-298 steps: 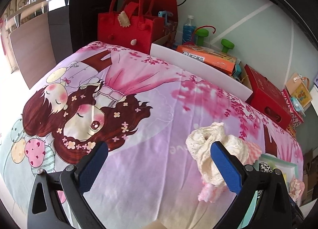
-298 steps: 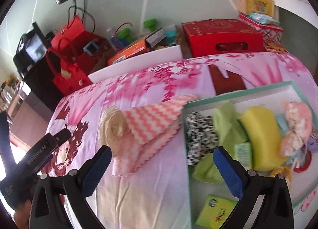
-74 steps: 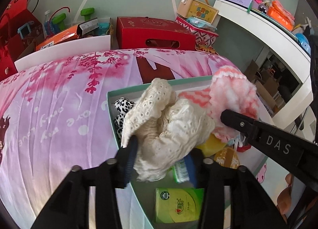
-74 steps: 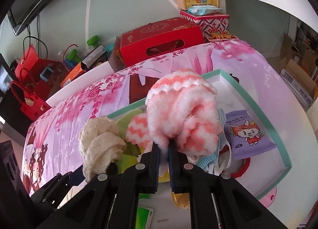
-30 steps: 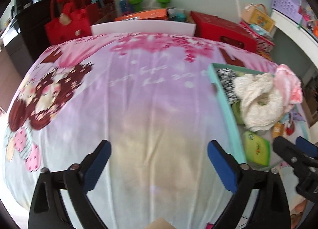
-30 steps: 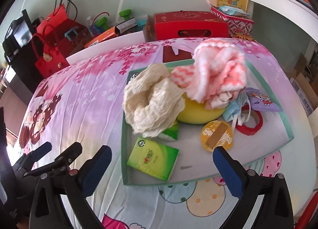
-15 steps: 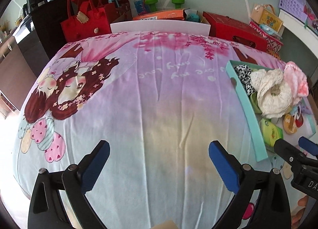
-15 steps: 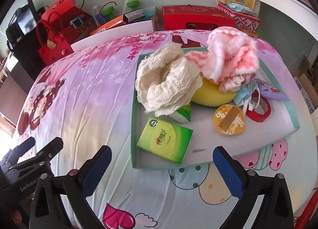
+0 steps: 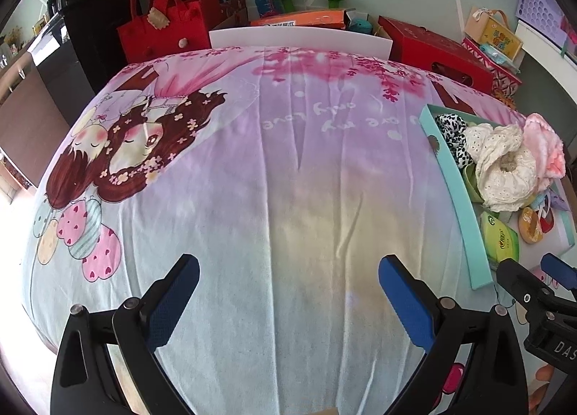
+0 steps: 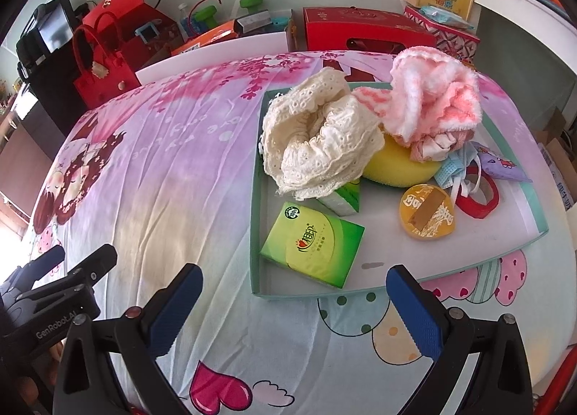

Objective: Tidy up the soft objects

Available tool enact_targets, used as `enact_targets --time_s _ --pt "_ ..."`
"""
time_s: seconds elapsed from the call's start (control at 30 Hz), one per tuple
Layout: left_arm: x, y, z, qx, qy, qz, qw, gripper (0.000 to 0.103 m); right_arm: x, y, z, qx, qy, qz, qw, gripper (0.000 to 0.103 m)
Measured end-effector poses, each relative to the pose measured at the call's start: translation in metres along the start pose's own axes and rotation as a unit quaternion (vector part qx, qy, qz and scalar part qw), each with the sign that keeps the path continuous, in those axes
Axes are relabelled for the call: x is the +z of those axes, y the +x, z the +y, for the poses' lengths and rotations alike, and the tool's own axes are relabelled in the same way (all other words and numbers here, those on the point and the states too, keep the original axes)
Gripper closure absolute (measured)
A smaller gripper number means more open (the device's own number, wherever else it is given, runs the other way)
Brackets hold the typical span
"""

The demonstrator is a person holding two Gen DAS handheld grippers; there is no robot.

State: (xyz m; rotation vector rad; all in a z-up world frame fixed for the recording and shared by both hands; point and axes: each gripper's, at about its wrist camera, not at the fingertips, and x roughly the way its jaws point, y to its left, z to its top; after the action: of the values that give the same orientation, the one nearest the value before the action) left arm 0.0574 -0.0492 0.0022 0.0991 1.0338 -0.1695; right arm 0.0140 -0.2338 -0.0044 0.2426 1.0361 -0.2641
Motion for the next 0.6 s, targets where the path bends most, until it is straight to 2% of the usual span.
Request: enact_targets --time_s 0.17,0.6 --pt "0.0 0.001 -0.001 0.015 0.002 0.0 0.9999 0.003 0.0 0.001 0.0 0.002 0.0 0.001 1.0 0.0" --pt "0.001 0.007 -0.004 0.027 0.013 0.005 0.9995 0.003 0.0 0.011 0.0 0.01 -0.003 0.009 1.0 0.0"
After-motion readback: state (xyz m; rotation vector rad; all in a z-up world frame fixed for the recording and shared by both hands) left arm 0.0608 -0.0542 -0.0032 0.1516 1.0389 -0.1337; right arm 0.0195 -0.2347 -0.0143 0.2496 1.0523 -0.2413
